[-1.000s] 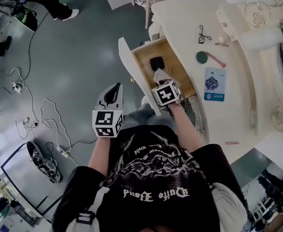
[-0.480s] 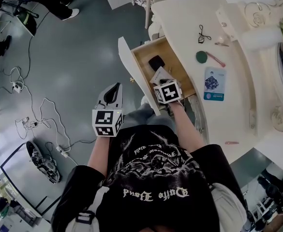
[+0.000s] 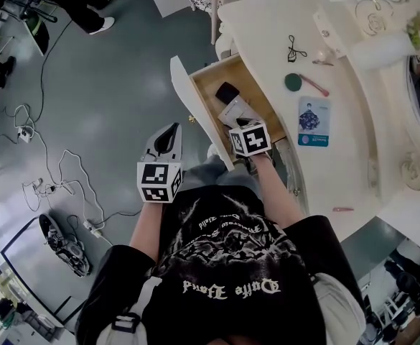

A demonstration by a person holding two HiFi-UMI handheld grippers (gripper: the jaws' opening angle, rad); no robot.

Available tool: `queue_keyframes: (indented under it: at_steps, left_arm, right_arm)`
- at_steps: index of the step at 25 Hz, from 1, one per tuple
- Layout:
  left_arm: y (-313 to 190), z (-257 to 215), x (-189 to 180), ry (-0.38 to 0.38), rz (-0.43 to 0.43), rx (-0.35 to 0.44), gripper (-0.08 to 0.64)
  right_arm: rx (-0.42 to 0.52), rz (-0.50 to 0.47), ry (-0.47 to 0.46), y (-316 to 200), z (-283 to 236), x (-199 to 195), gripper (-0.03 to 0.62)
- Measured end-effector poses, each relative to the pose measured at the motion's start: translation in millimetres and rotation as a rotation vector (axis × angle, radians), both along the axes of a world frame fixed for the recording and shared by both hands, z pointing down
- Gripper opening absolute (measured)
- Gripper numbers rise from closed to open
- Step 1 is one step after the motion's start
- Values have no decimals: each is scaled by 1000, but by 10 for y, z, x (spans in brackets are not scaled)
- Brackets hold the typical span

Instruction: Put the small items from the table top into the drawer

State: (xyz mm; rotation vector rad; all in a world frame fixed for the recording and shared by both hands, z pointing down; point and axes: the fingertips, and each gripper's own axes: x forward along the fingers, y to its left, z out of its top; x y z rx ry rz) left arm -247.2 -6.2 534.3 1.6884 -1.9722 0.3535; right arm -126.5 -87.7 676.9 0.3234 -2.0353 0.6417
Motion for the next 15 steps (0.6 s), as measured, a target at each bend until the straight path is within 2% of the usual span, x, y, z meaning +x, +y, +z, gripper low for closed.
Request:
queue_keyframes:
  at_steps: [12, 15]
  left_arm:
    - [-184, -118, 205, -6, 62, 38, 15]
    - [-242, -146, 277, -4, 82, 49, 15]
  right_arm:
    - [56, 40, -159, -56, -550, -66, 226]
    - [34, 64, -214, -57, -715, -76, 244]
